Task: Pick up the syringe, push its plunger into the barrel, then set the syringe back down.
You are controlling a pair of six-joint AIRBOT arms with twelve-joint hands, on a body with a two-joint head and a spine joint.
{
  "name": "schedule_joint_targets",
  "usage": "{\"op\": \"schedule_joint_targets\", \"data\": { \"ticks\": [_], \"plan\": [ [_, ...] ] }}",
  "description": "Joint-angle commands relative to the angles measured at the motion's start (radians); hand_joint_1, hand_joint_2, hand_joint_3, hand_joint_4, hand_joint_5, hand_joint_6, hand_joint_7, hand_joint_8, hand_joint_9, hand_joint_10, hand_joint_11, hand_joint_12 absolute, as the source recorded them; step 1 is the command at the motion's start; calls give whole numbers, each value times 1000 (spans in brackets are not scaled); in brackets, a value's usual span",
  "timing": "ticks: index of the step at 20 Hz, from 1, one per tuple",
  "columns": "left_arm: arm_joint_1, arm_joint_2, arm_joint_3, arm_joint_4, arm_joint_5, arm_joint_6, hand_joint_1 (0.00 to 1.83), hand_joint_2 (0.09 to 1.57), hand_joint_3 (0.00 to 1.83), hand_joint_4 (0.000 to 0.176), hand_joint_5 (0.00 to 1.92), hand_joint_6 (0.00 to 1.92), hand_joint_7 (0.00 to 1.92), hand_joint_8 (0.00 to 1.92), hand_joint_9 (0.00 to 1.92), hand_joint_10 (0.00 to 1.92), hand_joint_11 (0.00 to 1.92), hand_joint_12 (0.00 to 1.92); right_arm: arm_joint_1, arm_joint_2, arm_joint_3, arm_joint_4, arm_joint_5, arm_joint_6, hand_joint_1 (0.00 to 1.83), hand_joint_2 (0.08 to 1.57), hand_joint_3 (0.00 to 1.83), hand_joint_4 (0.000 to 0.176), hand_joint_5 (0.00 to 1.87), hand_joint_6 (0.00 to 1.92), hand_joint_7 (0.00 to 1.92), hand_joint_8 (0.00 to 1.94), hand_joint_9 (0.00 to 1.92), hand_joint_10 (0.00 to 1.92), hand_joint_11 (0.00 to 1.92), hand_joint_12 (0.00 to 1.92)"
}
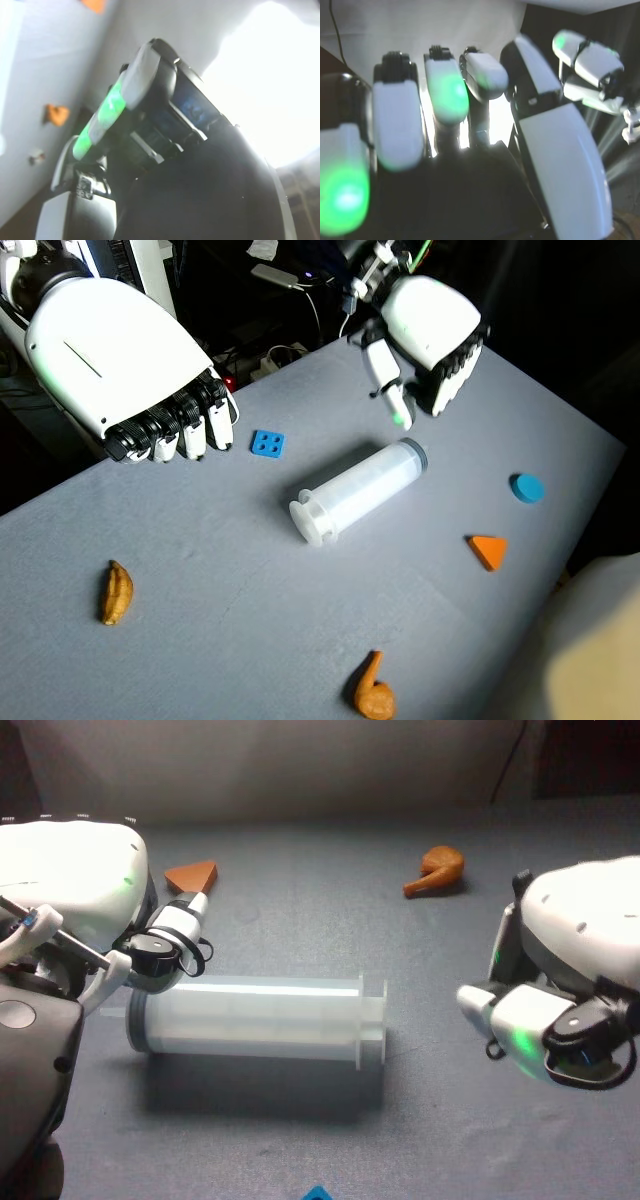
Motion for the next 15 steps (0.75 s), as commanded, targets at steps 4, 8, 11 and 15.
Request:
{"op": "schedule_joint_targets", "data": {
  "ticks": [4,8,11,15],
  "plan": [
    [-14,4,-6,91,-67,-16,331,1451,4,0,1281,1921,1405,1921,1440,1921,1482,1921,38,-1,-1,-72,16,-41,461,1461,5,176,1316,1921,1488,1941,1695,1921,1888,1921],
    [-24,4,3,91,-49,-15,360,1461,2,0,1260,1921,1407,1921,1415,1921,1453,1921,93,-2,3,-99,37,-85,458,1469,5,176,1307,1921,1477,1941,1692,1921,1881,1921],
    [-30,5,11,110,-15,-16,363,1463,2,0,1267,1921,1401,1921,1421,1921,1455,1921,105,-2,8,-98,37,-67,459,1475,7,176,1303,1921,1477,1941,1691,1921,1877,1921],
    [-36,4,12,110,-1,-13,377,1457,0,0,1263,1921,1394,1921,1424,1921,1457,1921,108,-2,10,-62,31,-122,459,1478,7,176,1298,1921,1477,1941,1691,1921,1874,1921]
  ]
}}
